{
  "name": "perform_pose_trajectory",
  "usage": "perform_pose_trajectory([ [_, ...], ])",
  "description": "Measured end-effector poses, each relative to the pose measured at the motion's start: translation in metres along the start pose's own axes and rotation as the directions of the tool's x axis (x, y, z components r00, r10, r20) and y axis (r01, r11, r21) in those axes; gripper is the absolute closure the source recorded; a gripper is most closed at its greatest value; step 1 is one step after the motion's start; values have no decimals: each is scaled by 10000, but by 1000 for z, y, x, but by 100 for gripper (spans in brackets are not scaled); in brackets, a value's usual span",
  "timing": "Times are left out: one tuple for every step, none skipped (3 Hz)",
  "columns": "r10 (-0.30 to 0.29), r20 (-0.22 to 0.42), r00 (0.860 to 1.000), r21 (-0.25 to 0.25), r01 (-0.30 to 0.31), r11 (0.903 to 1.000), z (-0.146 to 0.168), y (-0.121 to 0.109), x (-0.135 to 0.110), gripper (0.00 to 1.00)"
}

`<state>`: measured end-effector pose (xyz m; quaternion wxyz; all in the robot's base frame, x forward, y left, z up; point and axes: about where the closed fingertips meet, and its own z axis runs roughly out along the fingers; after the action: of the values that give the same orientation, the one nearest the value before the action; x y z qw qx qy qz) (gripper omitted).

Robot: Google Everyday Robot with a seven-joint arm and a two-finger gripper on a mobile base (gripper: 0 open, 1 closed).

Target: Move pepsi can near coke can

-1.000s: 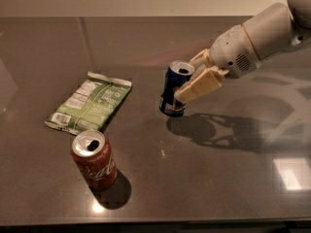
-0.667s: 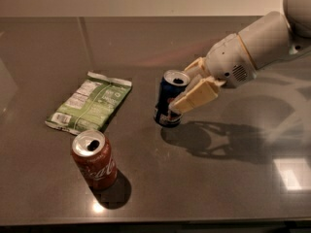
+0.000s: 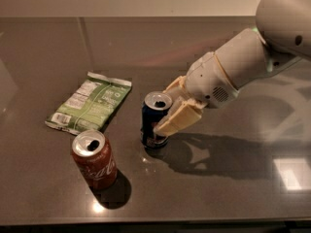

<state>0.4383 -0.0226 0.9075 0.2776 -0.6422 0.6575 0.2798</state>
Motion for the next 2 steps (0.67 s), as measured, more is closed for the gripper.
perform_pose_trajectory([
  [-394, -273, 9988, -147, 390, 9991, 13, 13, -2, 100],
  [-747, -380, 9965, -271, 737, 9969, 20, 21, -8, 84],
])
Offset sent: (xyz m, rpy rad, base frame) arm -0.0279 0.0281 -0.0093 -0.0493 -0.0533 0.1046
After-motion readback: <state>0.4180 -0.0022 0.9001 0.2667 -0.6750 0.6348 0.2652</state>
